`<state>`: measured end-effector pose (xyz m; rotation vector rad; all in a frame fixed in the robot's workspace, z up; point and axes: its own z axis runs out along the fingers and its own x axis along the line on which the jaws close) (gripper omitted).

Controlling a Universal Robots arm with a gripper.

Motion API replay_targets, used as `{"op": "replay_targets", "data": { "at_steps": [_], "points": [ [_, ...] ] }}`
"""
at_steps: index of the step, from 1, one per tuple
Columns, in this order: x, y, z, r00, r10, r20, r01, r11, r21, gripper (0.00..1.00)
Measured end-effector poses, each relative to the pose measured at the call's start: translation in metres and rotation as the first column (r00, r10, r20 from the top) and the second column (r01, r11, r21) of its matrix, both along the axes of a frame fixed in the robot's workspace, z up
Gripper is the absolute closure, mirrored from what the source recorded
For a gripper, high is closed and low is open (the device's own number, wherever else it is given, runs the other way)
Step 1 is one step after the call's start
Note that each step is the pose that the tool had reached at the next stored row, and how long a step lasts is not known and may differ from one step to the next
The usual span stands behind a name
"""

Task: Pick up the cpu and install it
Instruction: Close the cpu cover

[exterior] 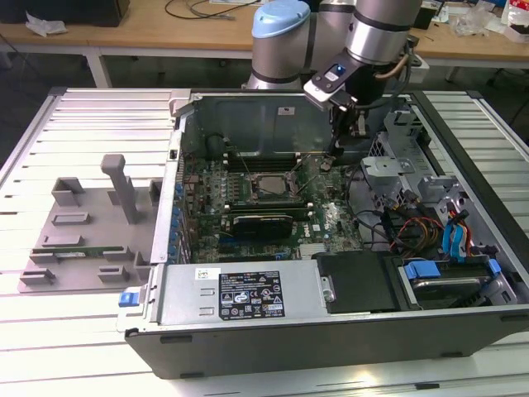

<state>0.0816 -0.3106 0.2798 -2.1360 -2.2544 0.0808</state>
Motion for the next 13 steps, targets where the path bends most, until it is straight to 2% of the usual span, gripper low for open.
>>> {"op": "replay_targets", "data": {
  "at_steps": [5, 10, 13],
  "points": [
    [0.0043, 0.0003, -0.0051, 1.0, 0.0, -0.0005, 0.0, 1.0, 0.0002, 0.89],
    [0.0054, 0.0016, -0.0147, 1.0, 0.0, -0.001, 0.0, 1.0, 0.0, 0.89],
    [-0.0037, 0.0028, -0.0193, 1.0, 0.0, -0.001, 0.0, 1.0, 0.0003, 0.89]
  ]
}}
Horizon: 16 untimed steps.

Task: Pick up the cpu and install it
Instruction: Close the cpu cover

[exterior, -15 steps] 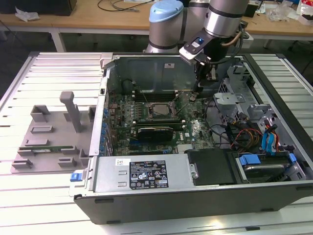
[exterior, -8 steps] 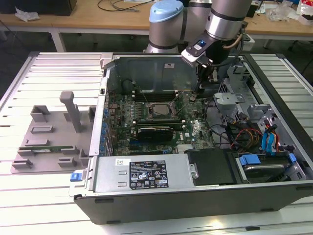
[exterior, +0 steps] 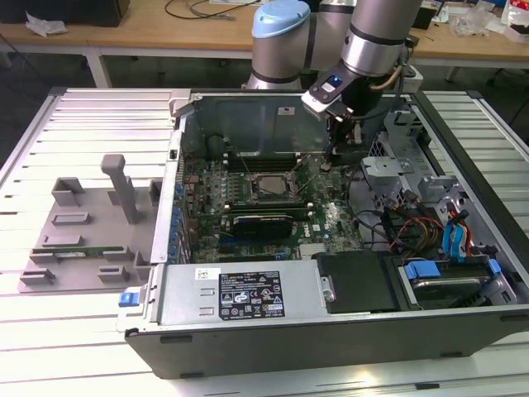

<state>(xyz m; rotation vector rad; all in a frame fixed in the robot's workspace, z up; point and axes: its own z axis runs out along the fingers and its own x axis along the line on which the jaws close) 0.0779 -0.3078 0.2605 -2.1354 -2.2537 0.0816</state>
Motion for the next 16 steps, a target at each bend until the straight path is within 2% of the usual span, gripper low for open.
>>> {"op": "replay_targets", "data": {
  "at_steps": [5, 7, 11, 16],
  "points": [
    [-0.0079, 0.0007, -0.0092, 1.0, 0.006, 0.0, -0.006, 1.0, -0.0002, 0.89],
    [-0.0112, 0.0007, -0.0102, 0.9993, 0.038, 0.0, -0.038, 0.9993, -0.001, 0.89],
    [-0.0223, 0.0007, -0.0105, 0.9993, 0.038, -0.0001, -0.038, 0.9993, -0.0012, 0.89],
    [-0.0306, 0.0007, -0.0105, 0.9993, 0.038, 0.0, -0.038, 0.9993, -0.0012, 0.89]
  ]
}}
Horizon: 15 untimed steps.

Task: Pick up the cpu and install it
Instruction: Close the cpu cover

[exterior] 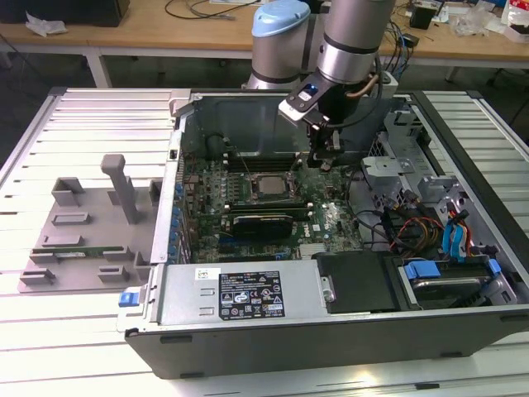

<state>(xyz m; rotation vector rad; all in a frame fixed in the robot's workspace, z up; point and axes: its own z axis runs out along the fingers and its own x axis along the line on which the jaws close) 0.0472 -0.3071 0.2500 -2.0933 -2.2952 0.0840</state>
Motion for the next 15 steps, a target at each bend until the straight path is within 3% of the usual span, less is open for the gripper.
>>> {"op": "replay_targets", "data": {
  "at_steps": [15],
  "points": [
    [-0.0169, 0.0, -0.0003, 1.0, 0.0, 0.0, 0.0, 1.0, 0.0, 0.89]
  ]
}}
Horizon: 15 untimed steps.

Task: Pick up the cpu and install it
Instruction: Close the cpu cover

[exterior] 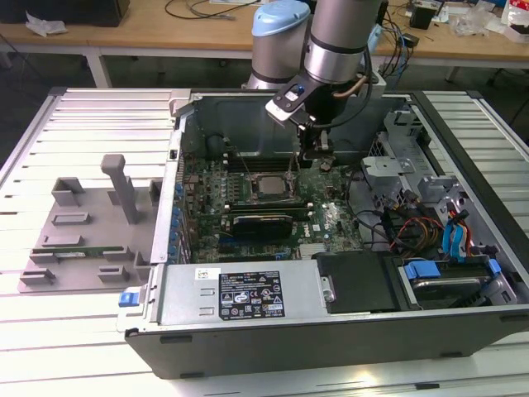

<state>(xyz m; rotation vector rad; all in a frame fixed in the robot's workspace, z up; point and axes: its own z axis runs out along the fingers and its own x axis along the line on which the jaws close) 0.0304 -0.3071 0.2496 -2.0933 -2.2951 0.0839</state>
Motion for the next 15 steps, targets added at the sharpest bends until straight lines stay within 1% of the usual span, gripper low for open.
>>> {"op": "replay_targets", "data": {
  "at_steps": [13, 15],
  "points": [
    [-0.0113, 0.0, -0.0012, 1.0, 0.0, 0.0, 0.0, 1.0, -0.0001, 0.89],
    [-0.0151, 0.0, -0.0022, 1.0, 0.0, 0.0, 0.0, 1.0, 0.0, 0.89]
  ]
}}
